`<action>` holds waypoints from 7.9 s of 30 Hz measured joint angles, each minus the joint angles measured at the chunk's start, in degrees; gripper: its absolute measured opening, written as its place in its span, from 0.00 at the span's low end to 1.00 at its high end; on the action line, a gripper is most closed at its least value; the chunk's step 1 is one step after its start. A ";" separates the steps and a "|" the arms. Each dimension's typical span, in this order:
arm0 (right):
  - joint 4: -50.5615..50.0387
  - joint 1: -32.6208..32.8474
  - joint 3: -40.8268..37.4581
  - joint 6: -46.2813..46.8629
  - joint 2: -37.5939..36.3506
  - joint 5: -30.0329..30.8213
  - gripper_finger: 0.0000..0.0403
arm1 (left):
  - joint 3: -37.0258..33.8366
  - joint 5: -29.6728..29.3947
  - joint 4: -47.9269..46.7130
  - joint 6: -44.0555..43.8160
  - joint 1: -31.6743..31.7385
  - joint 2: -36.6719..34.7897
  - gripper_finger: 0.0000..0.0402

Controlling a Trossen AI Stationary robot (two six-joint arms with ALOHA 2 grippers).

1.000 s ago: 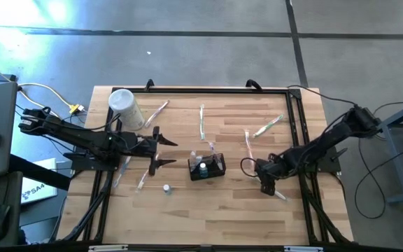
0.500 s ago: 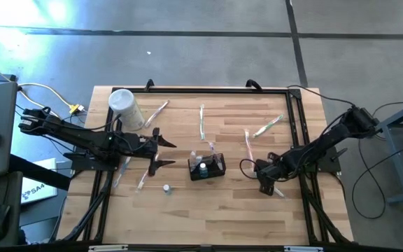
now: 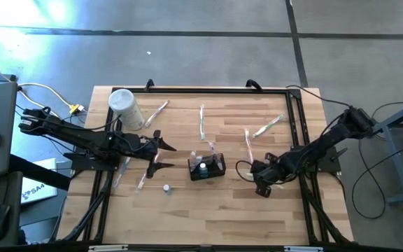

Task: Pick & Place toothbrushing station
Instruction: Put the bottom green toothbrush into the black wire organizer, then put the right green toothbrush into the black wire organizer

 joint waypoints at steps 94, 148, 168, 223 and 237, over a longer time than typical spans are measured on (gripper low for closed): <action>82.35 -13.10 -8.57 -43.32 12.05 26.30 0.01 | 0.00 -1.77 1.00 1.75 0.00 -0.04 0.72; 86.89 -6.00 -8.51 -54.82 15.41 36.30 0.27 | 0.00 -1.60 0.92 -0.81 -0.01 -0.02 0.72; 73.70 3.16 -8.46 -51.20 -2.84 69.58 0.50 | 0.01 -1.79 0.73 -2.78 0.00 -0.02 0.72; 40.19 -14.81 -0.27 -69.91 -26.51 36.15 0.31 | 0.02 -1.62 0.43 -2.99 -0.01 -0.02 0.72; 5.86 -37.25 7.94 -51.47 -23.44 18.62 0.40 | 0.02 -1.81 0.39 -2.39 0.00 -0.02 0.72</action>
